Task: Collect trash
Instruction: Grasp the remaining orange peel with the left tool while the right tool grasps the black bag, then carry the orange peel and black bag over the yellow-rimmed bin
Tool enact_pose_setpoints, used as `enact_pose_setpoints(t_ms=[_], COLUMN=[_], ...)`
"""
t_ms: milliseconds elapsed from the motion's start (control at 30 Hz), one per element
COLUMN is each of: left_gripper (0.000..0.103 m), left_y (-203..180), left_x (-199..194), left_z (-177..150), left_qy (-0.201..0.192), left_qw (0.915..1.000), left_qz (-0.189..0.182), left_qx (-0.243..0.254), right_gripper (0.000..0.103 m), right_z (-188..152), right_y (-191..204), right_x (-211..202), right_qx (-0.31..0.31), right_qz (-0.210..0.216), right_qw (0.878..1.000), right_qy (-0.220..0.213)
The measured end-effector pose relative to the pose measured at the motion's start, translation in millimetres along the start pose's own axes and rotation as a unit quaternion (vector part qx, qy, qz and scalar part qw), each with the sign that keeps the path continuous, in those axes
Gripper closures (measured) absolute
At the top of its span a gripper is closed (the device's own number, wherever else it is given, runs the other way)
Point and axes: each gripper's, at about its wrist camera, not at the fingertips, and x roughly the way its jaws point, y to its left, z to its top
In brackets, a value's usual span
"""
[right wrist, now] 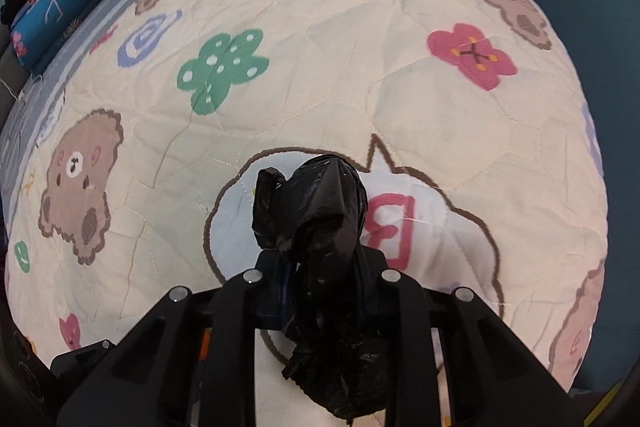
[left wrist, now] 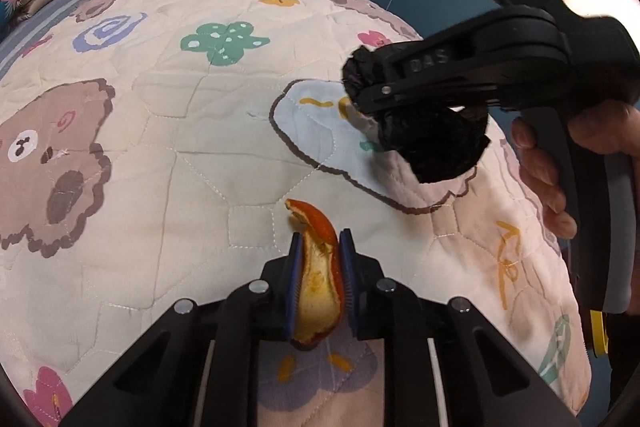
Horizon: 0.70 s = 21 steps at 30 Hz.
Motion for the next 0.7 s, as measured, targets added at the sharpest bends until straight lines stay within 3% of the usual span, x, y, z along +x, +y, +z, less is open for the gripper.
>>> enact_pose_setpoints(t_ms=[367,700], left_gripper=[0.087,0.087], left_y=[-13.9,-23.7], left_x=[-50.0,-86.0], left_z=[-0.5,-35.0], left_qy=[-0.032,-0.047], left_qw=[0.9995,0.9983], left_qz=[-0.005,-0.031], left_qx=[0.001,-0.015], right_gripper=[0.081,0.081], right_z=[-40.7,-115.6], right_y=[-29.9,-39.8], right_x=[-77.3,-150.0], right_qx=[0.061,0.083], right_qz=[0.045,0.086], right_qw=[0.995,0.985], right_qy=[-0.059,-0.128])
